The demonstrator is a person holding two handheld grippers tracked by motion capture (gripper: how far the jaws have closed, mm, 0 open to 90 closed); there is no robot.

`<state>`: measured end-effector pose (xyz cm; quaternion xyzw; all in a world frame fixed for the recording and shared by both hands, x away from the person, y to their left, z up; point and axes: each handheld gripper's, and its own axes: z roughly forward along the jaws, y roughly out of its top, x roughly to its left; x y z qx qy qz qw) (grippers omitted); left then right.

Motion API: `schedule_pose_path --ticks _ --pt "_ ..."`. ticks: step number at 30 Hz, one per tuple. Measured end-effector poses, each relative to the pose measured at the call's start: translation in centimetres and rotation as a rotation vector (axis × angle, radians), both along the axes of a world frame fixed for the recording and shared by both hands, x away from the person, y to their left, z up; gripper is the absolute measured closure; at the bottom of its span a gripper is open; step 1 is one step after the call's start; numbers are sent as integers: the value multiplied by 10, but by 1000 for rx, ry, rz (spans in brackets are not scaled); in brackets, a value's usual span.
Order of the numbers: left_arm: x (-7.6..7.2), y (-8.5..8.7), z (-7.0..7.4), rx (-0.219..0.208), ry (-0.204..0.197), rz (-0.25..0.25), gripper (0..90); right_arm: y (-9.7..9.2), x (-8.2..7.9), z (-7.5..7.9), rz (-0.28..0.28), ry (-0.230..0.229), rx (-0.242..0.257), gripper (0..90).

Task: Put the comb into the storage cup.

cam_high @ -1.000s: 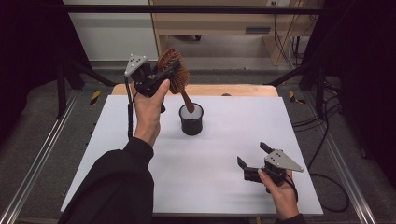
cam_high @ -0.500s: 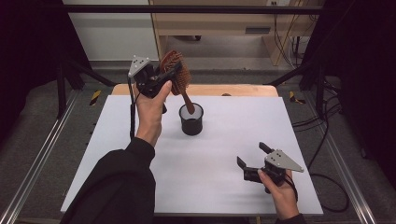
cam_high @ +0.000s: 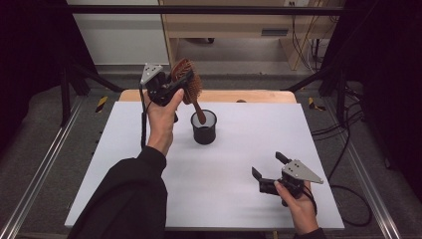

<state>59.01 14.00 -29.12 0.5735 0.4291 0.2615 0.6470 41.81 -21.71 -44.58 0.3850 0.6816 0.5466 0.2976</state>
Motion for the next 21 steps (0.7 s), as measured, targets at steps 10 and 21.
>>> schedule_pose_path --ticks 10,21 --pt "7 -3 -11 11 12 -12 505 0 0 0 2 -1 -1 31" --pt "13 -9 -26 24 40 -22 505 1 0 0 4 -1 -2 31"
